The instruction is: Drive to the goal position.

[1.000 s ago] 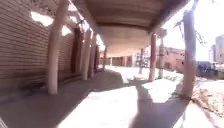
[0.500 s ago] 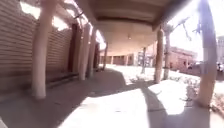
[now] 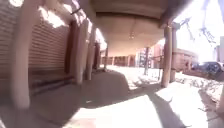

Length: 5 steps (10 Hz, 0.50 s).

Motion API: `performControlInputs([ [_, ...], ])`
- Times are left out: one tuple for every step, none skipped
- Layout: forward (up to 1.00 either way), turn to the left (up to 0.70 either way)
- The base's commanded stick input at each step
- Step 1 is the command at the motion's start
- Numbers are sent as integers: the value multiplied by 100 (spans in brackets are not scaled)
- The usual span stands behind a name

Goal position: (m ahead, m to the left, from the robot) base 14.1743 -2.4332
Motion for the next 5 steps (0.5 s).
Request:
performControlInputs([
  [85,-30],
  [85,-33],
  [85,-33],
  [85,0],
  [85,0],
])
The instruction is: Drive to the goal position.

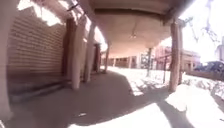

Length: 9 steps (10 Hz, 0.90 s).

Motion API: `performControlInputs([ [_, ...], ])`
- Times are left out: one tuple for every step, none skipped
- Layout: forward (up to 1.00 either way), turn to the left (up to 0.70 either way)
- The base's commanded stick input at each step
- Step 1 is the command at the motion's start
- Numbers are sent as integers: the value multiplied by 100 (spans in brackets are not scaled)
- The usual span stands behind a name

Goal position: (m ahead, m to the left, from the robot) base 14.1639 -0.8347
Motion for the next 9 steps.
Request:
performControlInputs([
  [85,0],
  [85,0],
  [85,0],
  [85,0],
  [85,0],
  [85,0],
  [85,0],
  [85,0],
  [85,0],
])
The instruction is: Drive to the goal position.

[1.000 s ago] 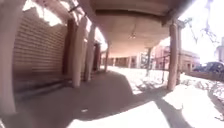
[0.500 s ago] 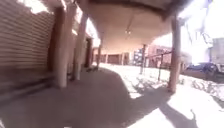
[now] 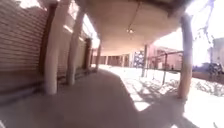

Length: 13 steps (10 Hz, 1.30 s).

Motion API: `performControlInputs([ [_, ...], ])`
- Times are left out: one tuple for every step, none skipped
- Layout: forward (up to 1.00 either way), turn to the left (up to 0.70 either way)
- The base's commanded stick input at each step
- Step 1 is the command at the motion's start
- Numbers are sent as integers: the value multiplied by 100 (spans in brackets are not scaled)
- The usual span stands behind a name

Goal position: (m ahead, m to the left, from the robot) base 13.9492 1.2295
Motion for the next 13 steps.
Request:
performControlInputs([
  [85,0],
  [85,0],
  [85,0],
  [85,0],
  [85,0],
  [85,0],
  [85,0],
  [85,0],
  [85,0],
  [85,0],
  [85,0],
  [85,0],
  [85,0],
])
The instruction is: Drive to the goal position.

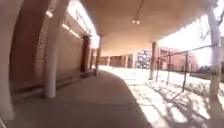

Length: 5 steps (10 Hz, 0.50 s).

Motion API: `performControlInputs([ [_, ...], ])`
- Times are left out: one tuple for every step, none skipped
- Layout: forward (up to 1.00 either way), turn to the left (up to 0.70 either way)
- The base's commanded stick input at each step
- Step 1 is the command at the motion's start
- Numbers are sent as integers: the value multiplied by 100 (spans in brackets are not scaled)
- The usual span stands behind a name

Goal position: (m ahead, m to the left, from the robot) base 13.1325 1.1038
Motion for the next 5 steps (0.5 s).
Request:
performControlInputs([
  [85,0],
  [85,0],
  [85,0],
  [85,0],
  [85,0],
])
